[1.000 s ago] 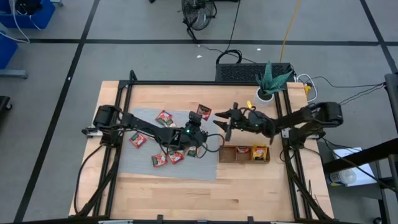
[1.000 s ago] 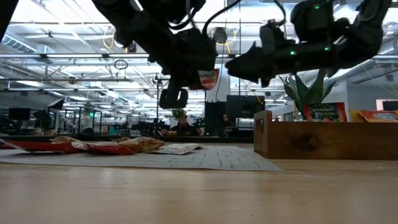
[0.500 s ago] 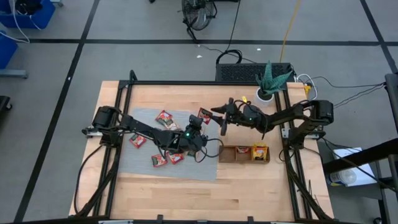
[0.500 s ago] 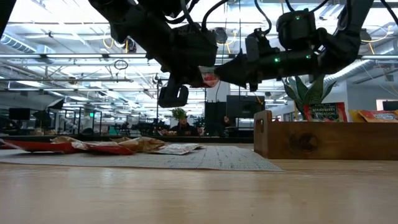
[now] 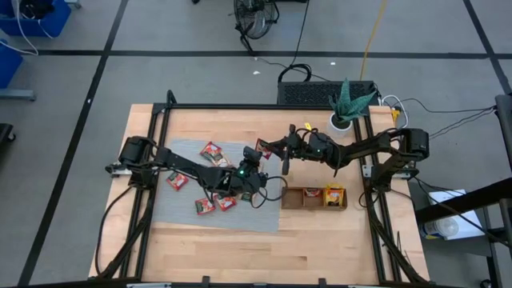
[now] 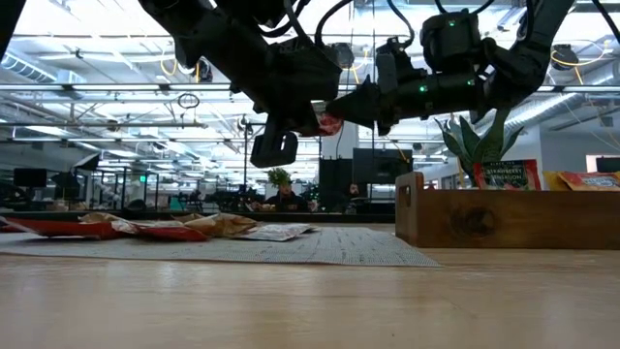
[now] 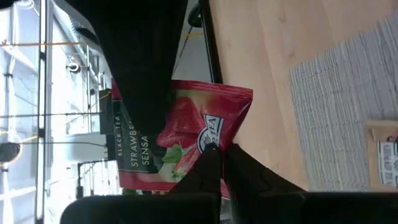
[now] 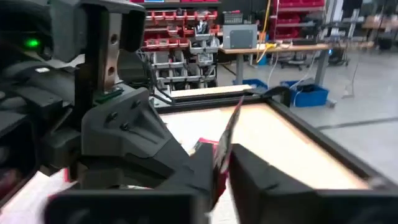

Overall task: Pick & Place Tea
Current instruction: Put the red tea bag into the middle section of the wooden organizer

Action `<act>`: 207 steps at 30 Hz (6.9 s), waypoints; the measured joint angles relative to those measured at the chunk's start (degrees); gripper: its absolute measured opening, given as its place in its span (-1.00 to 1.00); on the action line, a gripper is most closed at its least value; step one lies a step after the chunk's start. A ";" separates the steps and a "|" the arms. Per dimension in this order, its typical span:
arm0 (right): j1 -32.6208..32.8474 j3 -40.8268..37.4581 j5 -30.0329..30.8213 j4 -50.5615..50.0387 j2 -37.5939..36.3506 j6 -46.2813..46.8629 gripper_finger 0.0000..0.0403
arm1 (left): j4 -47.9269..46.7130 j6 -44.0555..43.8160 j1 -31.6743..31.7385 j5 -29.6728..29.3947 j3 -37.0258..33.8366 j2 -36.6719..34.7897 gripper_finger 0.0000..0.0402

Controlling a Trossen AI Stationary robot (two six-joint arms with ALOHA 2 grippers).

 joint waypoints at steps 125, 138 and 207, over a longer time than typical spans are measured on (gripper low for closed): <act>53.99 -28.13 66.13 4.97 -33.46 -34.83 -0.23 | -56.32 -83.34 20.76 27.34 -0.04 -11.19 0.04; 51.34 -28.13 66.06 -1.60 -33.45 -28.85 -0.23 | -53.08 -76.54 36.56 49.71 -5.11 -11.19 0.46; 3.47 -4.54 19.30 10.71 -0.44 -24.07 -0.23 | 39.29 -52.81 23.44 59.34 -11.34 -13.09 -0.96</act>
